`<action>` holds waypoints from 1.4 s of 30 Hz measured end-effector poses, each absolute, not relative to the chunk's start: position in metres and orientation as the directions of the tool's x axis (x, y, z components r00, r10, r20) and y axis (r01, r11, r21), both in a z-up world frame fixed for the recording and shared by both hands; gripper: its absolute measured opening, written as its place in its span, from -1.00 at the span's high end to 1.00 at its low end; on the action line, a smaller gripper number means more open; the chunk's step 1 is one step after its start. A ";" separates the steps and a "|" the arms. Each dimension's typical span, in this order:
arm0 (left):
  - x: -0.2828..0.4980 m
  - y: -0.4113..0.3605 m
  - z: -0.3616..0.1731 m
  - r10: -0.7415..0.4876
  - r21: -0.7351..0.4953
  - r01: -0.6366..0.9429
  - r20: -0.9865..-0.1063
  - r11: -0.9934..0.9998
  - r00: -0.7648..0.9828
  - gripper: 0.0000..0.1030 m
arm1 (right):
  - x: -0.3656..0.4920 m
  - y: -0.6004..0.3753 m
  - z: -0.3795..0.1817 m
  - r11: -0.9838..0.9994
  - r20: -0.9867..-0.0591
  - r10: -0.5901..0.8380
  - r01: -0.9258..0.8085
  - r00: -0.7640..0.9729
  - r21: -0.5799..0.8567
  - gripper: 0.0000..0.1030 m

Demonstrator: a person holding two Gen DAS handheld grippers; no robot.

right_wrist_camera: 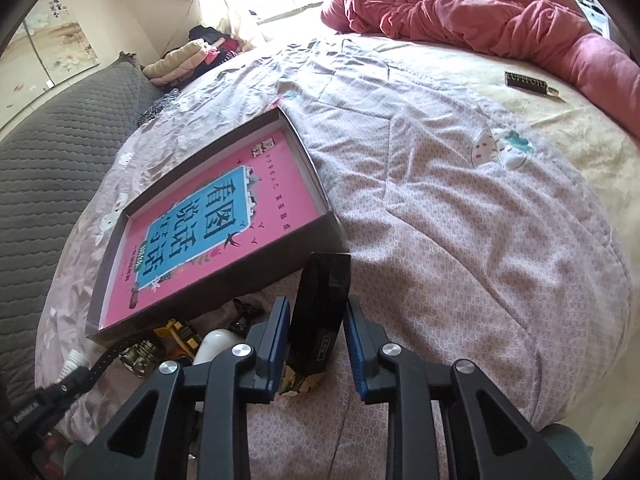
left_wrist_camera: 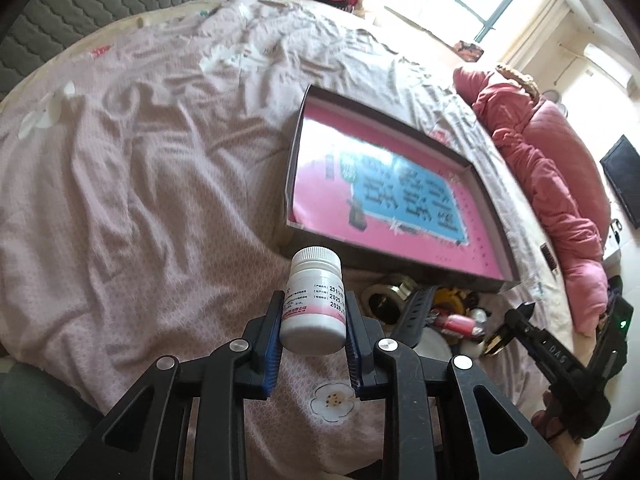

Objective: Organize rigid objects
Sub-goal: 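Lift the pill bottle with the left tool while the right tool lifts the lipstick toward the tray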

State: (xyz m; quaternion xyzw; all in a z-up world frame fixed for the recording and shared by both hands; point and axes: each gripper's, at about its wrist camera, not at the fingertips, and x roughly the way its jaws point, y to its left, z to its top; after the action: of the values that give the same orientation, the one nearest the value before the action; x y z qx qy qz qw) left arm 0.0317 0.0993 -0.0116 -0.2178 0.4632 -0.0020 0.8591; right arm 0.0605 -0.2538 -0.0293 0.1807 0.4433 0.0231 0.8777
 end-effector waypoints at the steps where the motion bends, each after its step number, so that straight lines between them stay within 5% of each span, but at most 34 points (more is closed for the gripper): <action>1: 0.031 0.100 -0.007 -0.205 -0.379 -0.195 -0.788 0.905 0.581 0.48 | 0.059 -0.254 -0.027 0.934 -0.765 0.203 0.114 0.611 0.339 0.50; 42: 0.084 0.072 0.024 -0.192 -0.331 -0.093 -0.729 0.939 0.657 0.48 | 0.091 -0.232 0.039 0.969 -0.685 0.211 -0.059 0.697 0.238 0.55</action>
State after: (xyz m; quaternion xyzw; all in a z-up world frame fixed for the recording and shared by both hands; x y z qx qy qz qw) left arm 0.0839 0.0717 0.0239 -0.1727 0.4131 -0.0276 0.8938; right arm 0.0910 -0.2319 0.0385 0.0993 0.3821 0.0736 0.9158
